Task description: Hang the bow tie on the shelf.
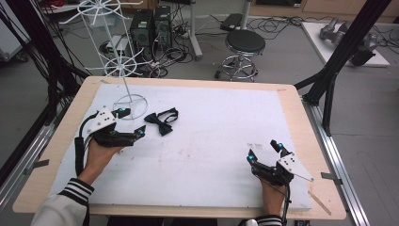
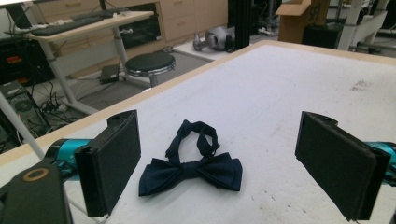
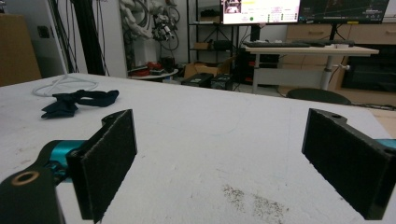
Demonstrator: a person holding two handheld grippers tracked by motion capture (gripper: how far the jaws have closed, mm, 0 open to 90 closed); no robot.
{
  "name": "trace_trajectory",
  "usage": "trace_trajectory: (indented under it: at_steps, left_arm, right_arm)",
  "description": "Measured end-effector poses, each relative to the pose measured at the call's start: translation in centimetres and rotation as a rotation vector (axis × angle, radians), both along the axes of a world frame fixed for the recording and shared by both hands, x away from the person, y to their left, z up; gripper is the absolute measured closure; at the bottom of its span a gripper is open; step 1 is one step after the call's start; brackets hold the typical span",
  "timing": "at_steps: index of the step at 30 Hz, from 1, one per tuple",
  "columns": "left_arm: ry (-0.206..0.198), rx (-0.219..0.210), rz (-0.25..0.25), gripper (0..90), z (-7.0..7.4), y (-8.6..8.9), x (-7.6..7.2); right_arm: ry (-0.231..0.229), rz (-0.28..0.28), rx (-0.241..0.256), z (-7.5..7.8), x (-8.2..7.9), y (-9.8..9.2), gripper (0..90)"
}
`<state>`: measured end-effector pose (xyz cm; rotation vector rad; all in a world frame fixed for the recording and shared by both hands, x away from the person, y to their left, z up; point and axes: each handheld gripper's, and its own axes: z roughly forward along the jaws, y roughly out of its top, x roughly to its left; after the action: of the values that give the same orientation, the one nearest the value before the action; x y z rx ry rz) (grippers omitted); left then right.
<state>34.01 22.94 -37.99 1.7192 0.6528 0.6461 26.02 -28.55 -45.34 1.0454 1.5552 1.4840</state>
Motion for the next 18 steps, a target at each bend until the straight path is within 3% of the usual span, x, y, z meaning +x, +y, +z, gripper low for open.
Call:
trace_trajectory:
  at_steps: [18]
  left_arm:
    - [0.120, 0.121, -0.003, 14.6, -0.3, -3.4, 3.8]
  right_arm:
    - [-0.005, -0.001, -0.003, 0.0, 0.0, -0.1, 9.3]
